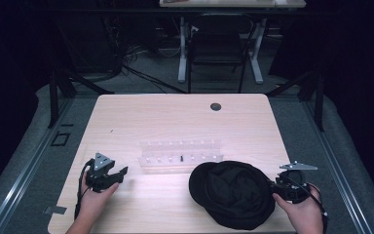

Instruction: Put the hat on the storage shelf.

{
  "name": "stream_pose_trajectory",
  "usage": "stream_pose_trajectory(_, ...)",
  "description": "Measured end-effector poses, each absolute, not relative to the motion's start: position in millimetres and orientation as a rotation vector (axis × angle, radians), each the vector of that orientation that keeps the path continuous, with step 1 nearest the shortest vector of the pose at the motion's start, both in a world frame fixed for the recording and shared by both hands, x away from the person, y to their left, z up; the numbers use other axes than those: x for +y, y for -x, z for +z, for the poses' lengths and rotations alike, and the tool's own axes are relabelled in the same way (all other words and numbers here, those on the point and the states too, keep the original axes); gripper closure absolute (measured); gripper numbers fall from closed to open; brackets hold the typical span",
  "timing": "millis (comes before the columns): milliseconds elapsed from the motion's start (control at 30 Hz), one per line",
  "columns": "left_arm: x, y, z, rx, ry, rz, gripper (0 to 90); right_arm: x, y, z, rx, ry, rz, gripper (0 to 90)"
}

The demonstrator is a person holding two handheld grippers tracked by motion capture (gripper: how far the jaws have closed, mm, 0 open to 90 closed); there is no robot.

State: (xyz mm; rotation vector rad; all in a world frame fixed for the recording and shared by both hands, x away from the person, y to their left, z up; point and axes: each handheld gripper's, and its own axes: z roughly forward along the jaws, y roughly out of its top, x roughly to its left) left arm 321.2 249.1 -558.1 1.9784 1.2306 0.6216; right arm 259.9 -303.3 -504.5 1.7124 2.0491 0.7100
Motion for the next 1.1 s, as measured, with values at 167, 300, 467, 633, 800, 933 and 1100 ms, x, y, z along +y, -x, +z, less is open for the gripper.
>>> stream_pose_trajectory(167, 248, -321, -559, 1.226, -1.985, 0.621, 42.3, -313, -265, -504, 2.079, -1.784, 0.71, 66.5)
stream_pose_trajectory(300, 248, -321, -559, 1.234, -1.979, 0.631, 42.1, -318, -270, -503, 2.109, -1.824, 0.711, 67.0)
stream_pose_trajectory(467, 248, -323, -560, 1.25, -1.988, 0.614, 41.4, -321, -280, -505, 2.184, -1.864, 0.665, 68.5)
stream_pose_trajectory(633, 246, -323, -560, 1.237, -1.994, 0.608, 42.9, -324, -289, -506, 2.236, -1.918, 0.622, 69.1)
stream_pose_trajectory(800, 245, -323, -561, 1.235, -2.002, 0.606, 43.3, -325, -296, -508, 2.277, -1.992, 0.571, 69.8)
stream_pose_trajectory(933, 245, -323, -561, 1.234, -2.007, 0.605, 43.4, -323, -301, -509, 2.32, -2.031, 0.521, 70.6)
stream_pose_trajectory(1100, 245, -324, -561, 1.234, -2.009, 0.603, 43.4, -324, -308, -511, 2.38, -2.079, 0.489, 73.8)
